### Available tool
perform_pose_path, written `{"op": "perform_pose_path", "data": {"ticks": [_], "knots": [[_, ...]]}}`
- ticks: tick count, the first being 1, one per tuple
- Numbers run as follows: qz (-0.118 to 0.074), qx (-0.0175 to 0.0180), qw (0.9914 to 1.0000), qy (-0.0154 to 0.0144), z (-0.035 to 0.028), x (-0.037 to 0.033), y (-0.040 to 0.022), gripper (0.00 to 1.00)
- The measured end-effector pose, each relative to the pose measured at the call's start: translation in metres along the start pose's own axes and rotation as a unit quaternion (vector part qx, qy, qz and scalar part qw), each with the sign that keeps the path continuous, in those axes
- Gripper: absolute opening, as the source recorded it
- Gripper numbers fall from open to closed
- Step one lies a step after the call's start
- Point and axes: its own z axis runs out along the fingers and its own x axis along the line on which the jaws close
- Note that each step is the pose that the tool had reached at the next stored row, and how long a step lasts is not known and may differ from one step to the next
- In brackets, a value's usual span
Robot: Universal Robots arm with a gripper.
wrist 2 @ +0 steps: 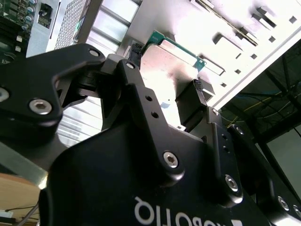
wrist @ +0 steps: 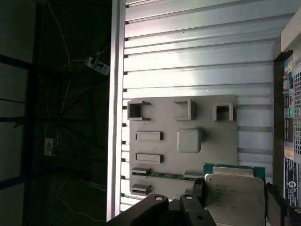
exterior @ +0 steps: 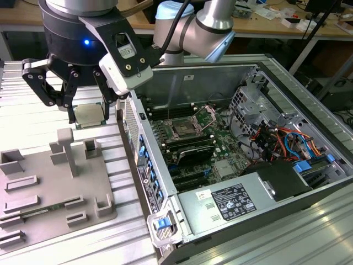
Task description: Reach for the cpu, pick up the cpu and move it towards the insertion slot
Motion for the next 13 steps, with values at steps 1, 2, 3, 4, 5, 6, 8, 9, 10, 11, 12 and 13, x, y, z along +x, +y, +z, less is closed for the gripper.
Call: {"op": "perform_pose_path", "data": {"ticks": [1, 2, 3, 4, 5, 6, 8, 9, 10, 11, 12, 13], "knots": [[0.0, 0.0, 1.0, -0.0001, 0.0, 0.0, 0.0, 0.55], [0.0, 0.0001, 1.0, -0.0007, -0.0001, -0.0001, 0.0, 0.55], [-0.001, 0.0001, 1.0, -0.0025, -0.0006, -0.0001, 0.0, 0.55], [-0.001, 0.0002, 0.99999, -0.0038, -0.0006, 0.0, 0.0, 0.55], [-0.001, 0.0001, 0.99999, -0.0041, -0.0006, -0.0001, 0.0001, 0.55], [-0.001, 0.0002, 0.99999, -0.0042, -0.0006, -0.0011, 0.0, 0.55], [-0.001, 0.0002, 0.99999, -0.0042, -0.0007, -0.003, -0.0001, 0.55], [-0.001, 0.0002, 0.99999, -0.0044, -0.0007, -0.0042, -0.0001, 0.55], [-0.001, 0.0002, 0.99999, -0.0045, -0.0007, -0.0054, -0.0001, 0.55], [-0.001, 0.0002, 0.99999, -0.0046, -0.0007, -0.0067, -0.0002, 0.55], [-0.001, 0.0002, 0.99999, -0.0046, -0.0006, -0.0082, -0.0002, 0.55], [-0.001, 0.0002, 0.99999, -0.0047, -0.0006, -0.0113, -0.0003, 0.55]]}}
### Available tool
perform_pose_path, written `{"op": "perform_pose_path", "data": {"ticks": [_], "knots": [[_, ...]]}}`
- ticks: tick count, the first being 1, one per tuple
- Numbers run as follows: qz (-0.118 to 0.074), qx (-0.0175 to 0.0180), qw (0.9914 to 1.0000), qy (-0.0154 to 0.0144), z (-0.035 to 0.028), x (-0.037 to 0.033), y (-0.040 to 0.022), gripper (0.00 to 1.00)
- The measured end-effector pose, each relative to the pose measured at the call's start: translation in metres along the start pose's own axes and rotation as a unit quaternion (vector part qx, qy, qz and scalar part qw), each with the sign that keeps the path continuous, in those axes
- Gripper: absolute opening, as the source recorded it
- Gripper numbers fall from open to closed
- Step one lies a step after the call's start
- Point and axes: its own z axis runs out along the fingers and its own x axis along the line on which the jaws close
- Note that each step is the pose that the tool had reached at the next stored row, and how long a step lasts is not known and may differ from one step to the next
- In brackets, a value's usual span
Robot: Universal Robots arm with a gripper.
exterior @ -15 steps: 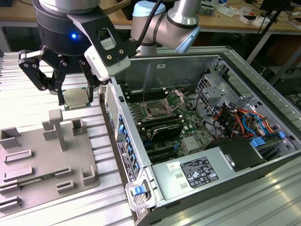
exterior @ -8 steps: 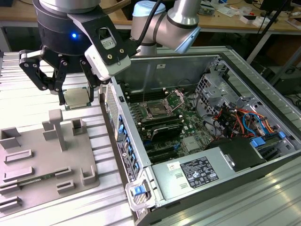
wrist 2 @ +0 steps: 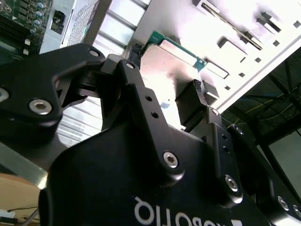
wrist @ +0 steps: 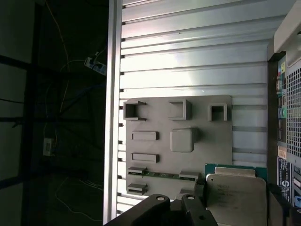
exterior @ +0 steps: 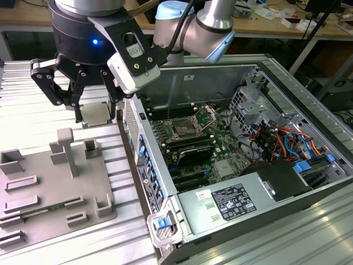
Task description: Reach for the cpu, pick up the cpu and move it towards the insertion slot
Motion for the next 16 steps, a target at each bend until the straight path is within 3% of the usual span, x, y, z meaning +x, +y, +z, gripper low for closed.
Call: {"op": "perform_pose_path", "data": {"ticks": [9, 16], "knots": [[0.0, 0.0001, 1.0, 0.0, 0.0018, -0.0298, -0.001, 0.55], [0.0, 0.0001, 0.99999, -0.0039, 0.0029, -0.0317, -0.0011, 0.55]]}}
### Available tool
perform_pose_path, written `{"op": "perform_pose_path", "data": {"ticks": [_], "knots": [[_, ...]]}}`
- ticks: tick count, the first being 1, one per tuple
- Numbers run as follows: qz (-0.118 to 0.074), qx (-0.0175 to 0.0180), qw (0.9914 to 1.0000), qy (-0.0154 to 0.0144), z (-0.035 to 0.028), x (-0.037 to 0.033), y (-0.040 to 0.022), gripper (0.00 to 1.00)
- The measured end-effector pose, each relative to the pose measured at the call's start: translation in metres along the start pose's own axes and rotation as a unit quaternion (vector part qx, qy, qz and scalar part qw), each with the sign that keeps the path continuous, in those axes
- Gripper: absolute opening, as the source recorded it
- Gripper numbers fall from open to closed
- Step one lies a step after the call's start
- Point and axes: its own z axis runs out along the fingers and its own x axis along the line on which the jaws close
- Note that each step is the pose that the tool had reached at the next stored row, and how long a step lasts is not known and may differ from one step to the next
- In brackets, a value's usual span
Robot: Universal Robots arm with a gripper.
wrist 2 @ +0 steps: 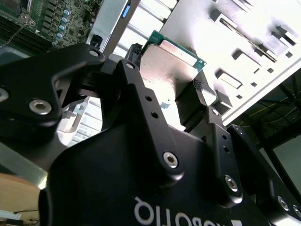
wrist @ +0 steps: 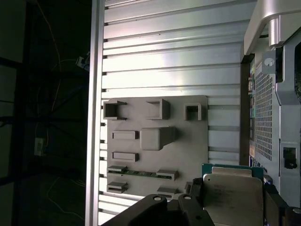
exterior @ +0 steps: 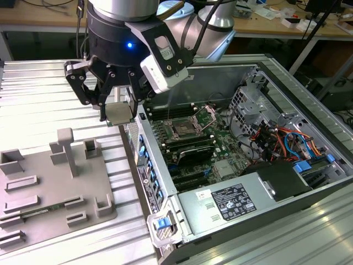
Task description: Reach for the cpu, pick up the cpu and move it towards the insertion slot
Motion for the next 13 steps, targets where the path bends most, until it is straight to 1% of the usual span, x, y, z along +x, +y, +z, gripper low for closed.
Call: {"op": "perform_pose_path", "data": {"ticks": [10, 13], "knots": [[0.0, 0.0, 1.0, -0.0002, 0.0, -0.0003, 0.0, 0.55], [0.0, 0.0, 1.0, -0.0002, 0.0, -0.0042, -0.0001, 0.55]]}}
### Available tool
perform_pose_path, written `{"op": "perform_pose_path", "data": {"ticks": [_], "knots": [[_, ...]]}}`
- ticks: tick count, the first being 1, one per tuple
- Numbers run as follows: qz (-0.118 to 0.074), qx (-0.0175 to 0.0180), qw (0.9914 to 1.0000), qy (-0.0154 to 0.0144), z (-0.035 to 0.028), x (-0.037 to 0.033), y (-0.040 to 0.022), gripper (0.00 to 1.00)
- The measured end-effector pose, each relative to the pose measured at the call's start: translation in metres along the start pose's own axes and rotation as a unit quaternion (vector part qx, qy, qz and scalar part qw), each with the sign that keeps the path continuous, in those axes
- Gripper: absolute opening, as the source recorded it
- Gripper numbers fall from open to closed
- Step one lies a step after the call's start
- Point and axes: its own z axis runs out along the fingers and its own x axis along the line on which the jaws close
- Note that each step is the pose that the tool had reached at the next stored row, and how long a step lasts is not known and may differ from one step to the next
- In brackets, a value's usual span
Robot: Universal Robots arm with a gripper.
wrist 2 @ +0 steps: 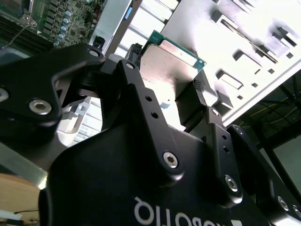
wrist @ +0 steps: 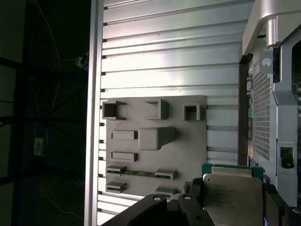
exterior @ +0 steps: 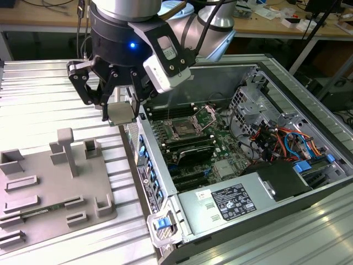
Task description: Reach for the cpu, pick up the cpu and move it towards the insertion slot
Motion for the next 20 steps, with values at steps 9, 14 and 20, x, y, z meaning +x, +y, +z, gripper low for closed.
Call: {"op": "perform_pose_path", "data": {"ticks": [9, 14, 20], "knots": [[0.0, 0.0, 1.0, -0.0002, 0.0004, -0.0147, -0.0005, 0.55], [0.0, 0.0001, 1.0, -0.0005, 0.0009, -0.0188, -0.0006, 0.55], [0.0, 0.0, 1.0, -0.0009, 0.0011, -0.0224, -0.0008, 0.55]]}}
